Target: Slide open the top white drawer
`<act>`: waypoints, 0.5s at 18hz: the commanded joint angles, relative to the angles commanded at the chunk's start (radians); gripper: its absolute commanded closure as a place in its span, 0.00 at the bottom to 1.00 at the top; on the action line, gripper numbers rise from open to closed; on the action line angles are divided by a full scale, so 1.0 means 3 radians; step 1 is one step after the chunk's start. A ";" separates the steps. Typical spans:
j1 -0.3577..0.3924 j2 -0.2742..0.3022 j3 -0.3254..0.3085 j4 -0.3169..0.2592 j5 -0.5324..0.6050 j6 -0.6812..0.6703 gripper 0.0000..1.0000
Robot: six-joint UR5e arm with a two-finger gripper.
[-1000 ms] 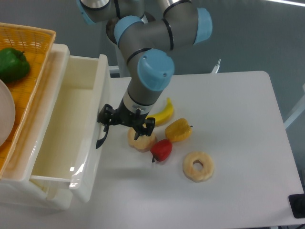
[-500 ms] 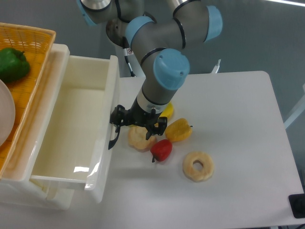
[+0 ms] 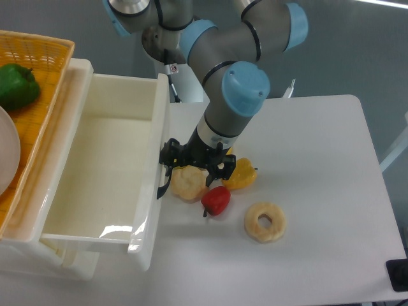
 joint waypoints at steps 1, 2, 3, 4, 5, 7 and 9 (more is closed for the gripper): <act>0.0005 0.0000 0.0000 0.0000 -0.0010 0.0000 0.00; 0.0005 -0.0005 0.0000 0.0000 -0.0016 0.0000 0.00; 0.0005 -0.0005 0.0000 0.0000 -0.0021 0.0000 0.00; 0.0005 -0.0005 0.0000 0.0005 -0.0026 0.0000 0.00; 0.0005 -0.0010 0.0000 0.0005 -0.0061 0.0000 0.00; 0.0102 0.0000 0.0000 0.0005 -0.0209 0.0000 0.00; 0.0174 0.0005 0.0000 0.0000 -0.0393 -0.0005 0.00</act>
